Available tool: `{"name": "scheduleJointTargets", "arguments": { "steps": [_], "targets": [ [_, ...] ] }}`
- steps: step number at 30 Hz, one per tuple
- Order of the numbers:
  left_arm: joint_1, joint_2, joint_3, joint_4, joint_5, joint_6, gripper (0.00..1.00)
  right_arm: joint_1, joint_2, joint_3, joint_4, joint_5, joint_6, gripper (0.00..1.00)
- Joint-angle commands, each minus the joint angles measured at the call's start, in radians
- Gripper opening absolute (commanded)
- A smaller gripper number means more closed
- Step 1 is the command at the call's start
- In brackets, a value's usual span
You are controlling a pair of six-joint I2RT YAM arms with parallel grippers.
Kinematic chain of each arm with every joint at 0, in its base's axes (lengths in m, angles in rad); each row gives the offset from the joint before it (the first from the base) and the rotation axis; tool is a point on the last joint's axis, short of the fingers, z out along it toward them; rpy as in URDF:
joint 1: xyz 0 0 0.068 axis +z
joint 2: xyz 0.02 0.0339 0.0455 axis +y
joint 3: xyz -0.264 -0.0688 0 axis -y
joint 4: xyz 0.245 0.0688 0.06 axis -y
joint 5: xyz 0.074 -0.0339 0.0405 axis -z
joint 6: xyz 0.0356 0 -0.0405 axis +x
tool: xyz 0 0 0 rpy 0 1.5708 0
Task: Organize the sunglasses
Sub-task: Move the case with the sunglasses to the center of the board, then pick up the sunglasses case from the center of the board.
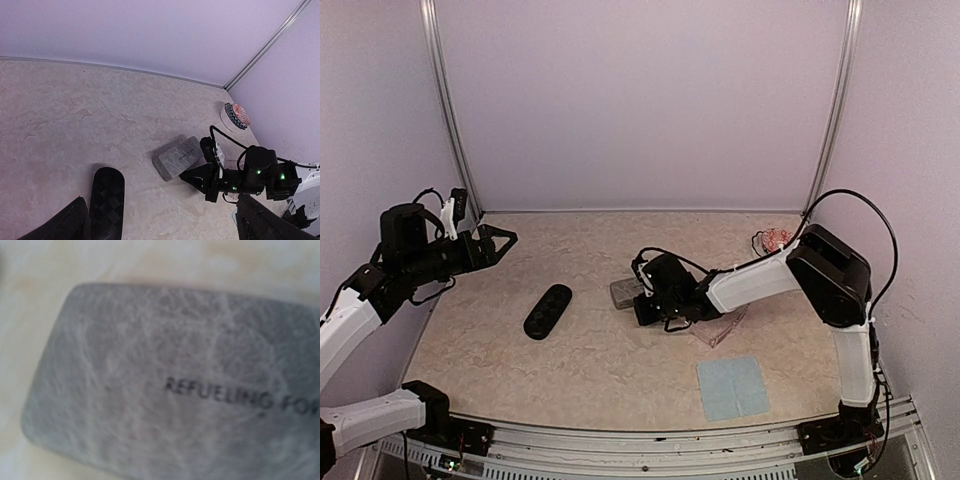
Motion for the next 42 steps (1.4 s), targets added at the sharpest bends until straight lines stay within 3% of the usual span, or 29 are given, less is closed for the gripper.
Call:
{"name": "scheduleJointTargets", "arguments": {
  "steps": [1, 10, 17, 28, 37, 42],
  "targets": [
    [0.009, -0.003, -0.008, 0.025, 0.014, -0.001, 0.99, -0.078, 0.086, 0.078, -0.037, 0.038, -0.035, 0.00],
    [0.012, 0.008, -0.008, 0.023, 0.006, -0.001, 0.99, -0.164, 0.202, 0.277, -0.088, -0.007, -0.063, 0.00],
    [0.011, 0.043, -0.005, 0.009, -0.027, -0.006, 0.99, -0.167, 0.126, 0.255, -0.069, -0.044, -0.085, 0.00],
    [-0.001, 0.175, 0.013, -0.026, -0.110, -0.038, 0.99, -0.133, -0.178, 0.029, 0.010, -0.179, -0.133, 0.31],
    [-0.192, 0.427, 0.150, -0.161, -0.390, -0.063, 0.99, -0.094, -0.451, -0.212, 0.024, -0.195, -0.183, 0.50],
    [-0.311, 0.616, 0.263, -0.266, -0.530, -0.016, 0.99, -0.087, -0.566, -0.333, 0.048, -0.187, -0.192, 0.56]
  ]
}}
